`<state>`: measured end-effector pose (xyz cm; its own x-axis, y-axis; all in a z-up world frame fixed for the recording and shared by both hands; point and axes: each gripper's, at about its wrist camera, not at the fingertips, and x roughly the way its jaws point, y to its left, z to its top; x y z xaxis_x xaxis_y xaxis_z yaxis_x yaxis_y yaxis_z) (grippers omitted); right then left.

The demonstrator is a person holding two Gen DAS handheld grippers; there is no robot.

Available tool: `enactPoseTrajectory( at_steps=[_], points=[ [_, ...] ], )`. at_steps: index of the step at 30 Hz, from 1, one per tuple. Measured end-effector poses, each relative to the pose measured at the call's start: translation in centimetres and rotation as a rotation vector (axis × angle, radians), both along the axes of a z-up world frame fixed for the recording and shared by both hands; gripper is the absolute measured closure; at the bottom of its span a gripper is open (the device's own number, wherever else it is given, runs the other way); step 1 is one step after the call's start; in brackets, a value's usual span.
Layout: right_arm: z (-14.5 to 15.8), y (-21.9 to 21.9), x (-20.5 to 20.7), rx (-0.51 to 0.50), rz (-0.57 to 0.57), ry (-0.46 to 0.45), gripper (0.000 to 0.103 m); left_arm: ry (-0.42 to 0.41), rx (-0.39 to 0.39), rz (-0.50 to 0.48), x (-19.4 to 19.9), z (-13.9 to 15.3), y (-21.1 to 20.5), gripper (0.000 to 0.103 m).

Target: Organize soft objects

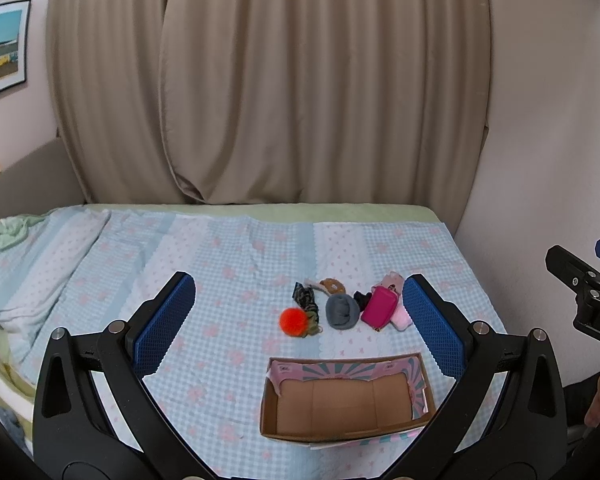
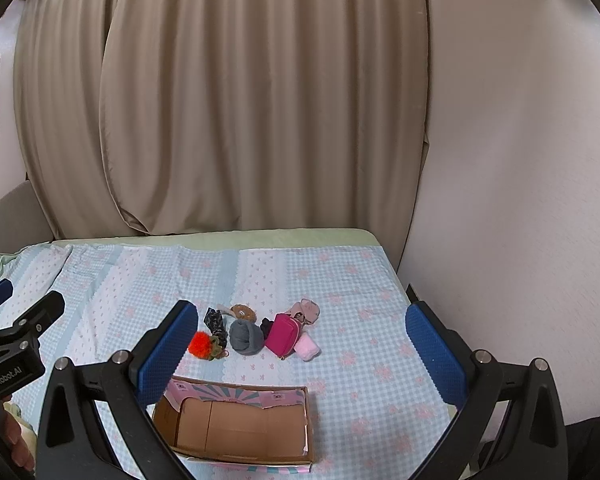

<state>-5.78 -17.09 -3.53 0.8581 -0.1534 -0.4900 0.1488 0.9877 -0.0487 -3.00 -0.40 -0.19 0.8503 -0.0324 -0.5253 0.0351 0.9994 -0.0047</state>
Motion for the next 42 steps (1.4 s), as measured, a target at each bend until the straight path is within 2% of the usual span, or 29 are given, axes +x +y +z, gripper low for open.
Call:
enactPoseTrajectory(
  at_steps=[11,19,27,35,42],
  points=[
    [-0.4,0.2,1.4,0.015,-0.002,0.010,0.000,0.031,-0.006,-0.021,1.9,-0.7,0.6,0.000],
    [-3.0,0.6,5.7,0.066,0.002,0.078,0.000,0.124,-0.036,-0.094,6.6,-4.1,2.7,0.000],
    [-9.2,0.3,12.0,0.075,-0.012,0.163,0.000,0.258,-0.048,-0.167,14.9,-11.6,4.9,0.000],
    [-16.8,-2.1,19.5,0.154,0.044,0.259,0.000,0.409,-0.090,-0.222,22.8,-21.7,5.2,0.000],
    [-23.5,-5.3,26.3,0.167,0.108,0.377,0.000,0.507,-0.059,-0.282,28.5,-30.2,4.0,0.000]
  ],
)
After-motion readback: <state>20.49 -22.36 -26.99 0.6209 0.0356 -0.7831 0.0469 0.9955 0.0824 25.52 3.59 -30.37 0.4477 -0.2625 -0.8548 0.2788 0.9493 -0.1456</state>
